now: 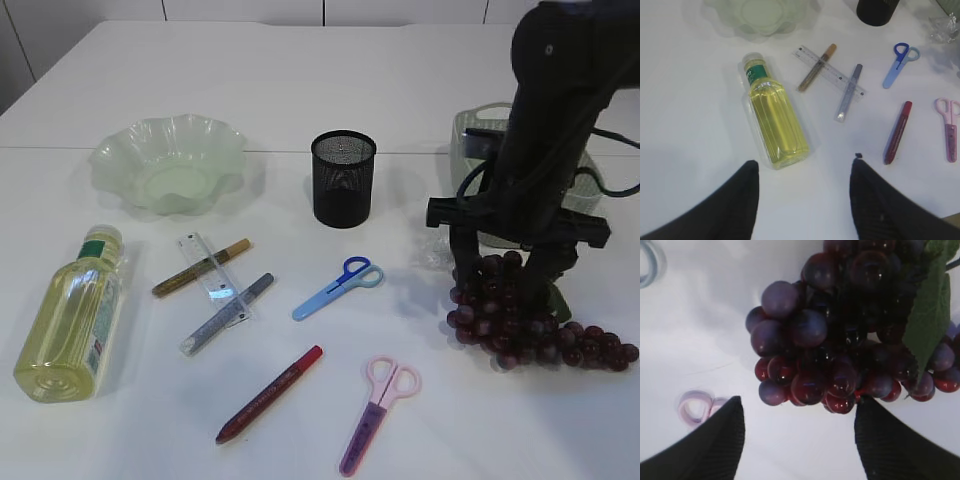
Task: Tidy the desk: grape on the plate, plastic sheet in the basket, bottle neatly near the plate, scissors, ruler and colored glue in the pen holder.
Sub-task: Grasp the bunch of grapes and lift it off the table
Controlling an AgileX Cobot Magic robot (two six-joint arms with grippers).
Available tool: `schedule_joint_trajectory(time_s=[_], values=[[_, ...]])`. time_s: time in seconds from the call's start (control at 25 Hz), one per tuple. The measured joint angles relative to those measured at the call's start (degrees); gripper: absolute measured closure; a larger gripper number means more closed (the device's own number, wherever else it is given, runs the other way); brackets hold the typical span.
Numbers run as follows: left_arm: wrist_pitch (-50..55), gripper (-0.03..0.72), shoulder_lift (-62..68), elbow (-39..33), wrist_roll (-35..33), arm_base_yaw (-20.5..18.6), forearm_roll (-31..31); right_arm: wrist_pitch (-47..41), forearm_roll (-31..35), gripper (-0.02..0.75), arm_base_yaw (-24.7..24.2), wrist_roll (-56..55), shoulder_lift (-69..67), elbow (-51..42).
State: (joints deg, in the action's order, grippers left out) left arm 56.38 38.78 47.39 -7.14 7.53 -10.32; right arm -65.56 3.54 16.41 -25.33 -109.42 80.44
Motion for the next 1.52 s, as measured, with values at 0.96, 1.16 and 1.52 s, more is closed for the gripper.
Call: schedule_joint_trajectory(time_s=[0.96, 1.16, 1.52], values=[[0.5, 0.267, 0.0, 0.0, 0.0, 0.0, 0.0, 1.2, -4.1, 0.193, 0.0, -1.3, -7.3, 4.6], [0.8, 0.267, 0.0, 0.0, 0.0, 0.0, 0.0, -1.1, -5.6, 0.192, 0.0, -1.3, -9.0, 5.6], [0.9, 0.267, 0.0, 0.0, 0.1, 0.0, 0.0, -2.7, -6.7, 0.192, 0.0, -1.3, -10.7, 5.7]])
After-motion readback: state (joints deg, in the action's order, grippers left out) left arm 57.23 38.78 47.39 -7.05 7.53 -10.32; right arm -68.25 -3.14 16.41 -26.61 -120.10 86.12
